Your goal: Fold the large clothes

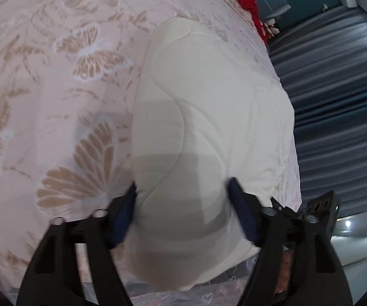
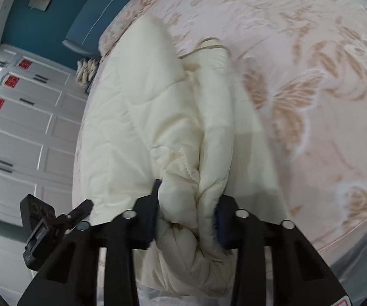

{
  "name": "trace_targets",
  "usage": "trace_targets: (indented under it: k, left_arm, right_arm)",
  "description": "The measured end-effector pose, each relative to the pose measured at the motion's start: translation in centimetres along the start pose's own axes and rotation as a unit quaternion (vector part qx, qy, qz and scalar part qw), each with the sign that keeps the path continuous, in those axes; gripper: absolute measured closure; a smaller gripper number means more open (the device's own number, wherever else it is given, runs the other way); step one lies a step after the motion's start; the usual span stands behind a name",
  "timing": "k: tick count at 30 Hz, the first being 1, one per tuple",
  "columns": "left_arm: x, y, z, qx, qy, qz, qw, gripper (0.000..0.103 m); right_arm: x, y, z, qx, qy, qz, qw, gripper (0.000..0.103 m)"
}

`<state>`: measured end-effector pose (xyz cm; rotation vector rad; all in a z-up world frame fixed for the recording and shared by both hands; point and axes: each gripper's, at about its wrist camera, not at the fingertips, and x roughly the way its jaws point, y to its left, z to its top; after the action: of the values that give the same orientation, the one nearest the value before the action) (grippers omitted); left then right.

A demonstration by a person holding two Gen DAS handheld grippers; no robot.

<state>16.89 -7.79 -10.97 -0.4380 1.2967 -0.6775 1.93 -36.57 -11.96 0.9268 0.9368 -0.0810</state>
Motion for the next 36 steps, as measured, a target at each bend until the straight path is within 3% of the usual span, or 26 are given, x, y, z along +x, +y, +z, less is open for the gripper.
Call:
trace_targets:
  k: [3, 7, 11, 16, 18, 20, 23, 25, 28, 29, 31, 33, 34, 35, 36]
  left_arm:
    - [-3.2, 0.4, 0.1, -0.005, -0.012, -0.016, 0.9998, 0.054]
    - [-6.8, 1.2, -0.5, 0.008, -0.024, 0.020, 0.9995, 0.053]
    - [-4.0, 2.2, -2.1, 0.013, 0.000, 0.077, 0.9970, 0.050]
    - [-2.8, 0.4, -2.6, 0.053, -0.022, 0.132, 0.9895, 0.045]
    - [-2.9, -0.4, -2.4, 0.056, -0.023, 0.133, 0.9893, 0.043]
    - [-2.9, -0.9, -2.4, 0.061, -0.027, 0.139, 0.9881, 0.041]
    - [-3.3, -1.0, -2.3, 0.060, -0.031, 0.150, 0.9864, 0.039]
    - [-4.0, -1.2, -1.9, 0.059, -0.034, 0.149, 0.9864, 0.038]
    - [-6.6, -0.9, -1.0, 0.041, -0.066, 0.125, 0.9892, 0.038]
    - [-7.5, -0.9, -0.6, 0.042, -0.082, 0.115, 0.9890, 0.033]
    - [-8.4, -1.1, 0.7, 0.047, -0.105, 0.121, 0.9860, 0.025]
    - [-8.3, -1.1, 1.6, 0.049, -0.107, 0.123, 0.9855, 0.025]
    - [-7.9, -0.9, 2.4, 0.043, -0.099, 0.120, 0.9869, 0.025]
    - [-7.6, -0.8, 2.6, 0.037, -0.094, 0.117, 0.9880, 0.025]
    - [-7.4, -0.7, 2.8, 0.030, -0.090, 0.113, 0.9890, 0.025]
  right_arm:
    - [-0.5, 2.8, -0.8, -0.033, 0.005, 0.021, 0.999, 0.075]
    - [-1.2, 6.0, -3.1, -0.085, 0.002, 0.034, 0.996, 0.077]
    - [1.8, 4.1, -4.2, -0.094, 0.015, -0.026, 0.995, 0.076]
    - [1.8, 2.7, -3.9, -0.089, 0.022, -0.036, 0.995, 0.067]
    - [0.5, 3.5, -3.4, -0.083, 0.014, -0.053, 0.995, 0.059]
    - [-1.8, 4.6, -2.7, -0.080, -0.015, -0.065, 0.995, 0.057]
    - [-4.0, 6.6, -1.6, -0.094, -0.059, -0.062, 0.992, 0.056]
    - [-4.7, 7.7, -0.5, -0.101, -0.075, -0.052, 0.991, 0.049]
    - [-3.1, 8.2, 1.1, -0.095, -0.065, -0.058, 0.992, 0.049]
    - [-2.5, 8.0, 1.5, -0.089, -0.060, -0.060, 0.992, 0.049]
    - [-1.2, 7.6, 2.3, -0.071, -0.049, -0.053, 0.995, 0.049]
    - [0.5, 7.0, 2.8, -0.040, -0.032, -0.048, 0.998, 0.049]
    - [1.1, 7.0, 2.8, -0.032, -0.024, -0.043, 0.998, 0.058]
    - [1.8, 6.9, 2.9, -0.029, -0.013, -0.033, 0.999, 0.086]
    - [2.0, 7.5, 2.9, -0.034, -0.005, -0.024, 0.999, 0.091]
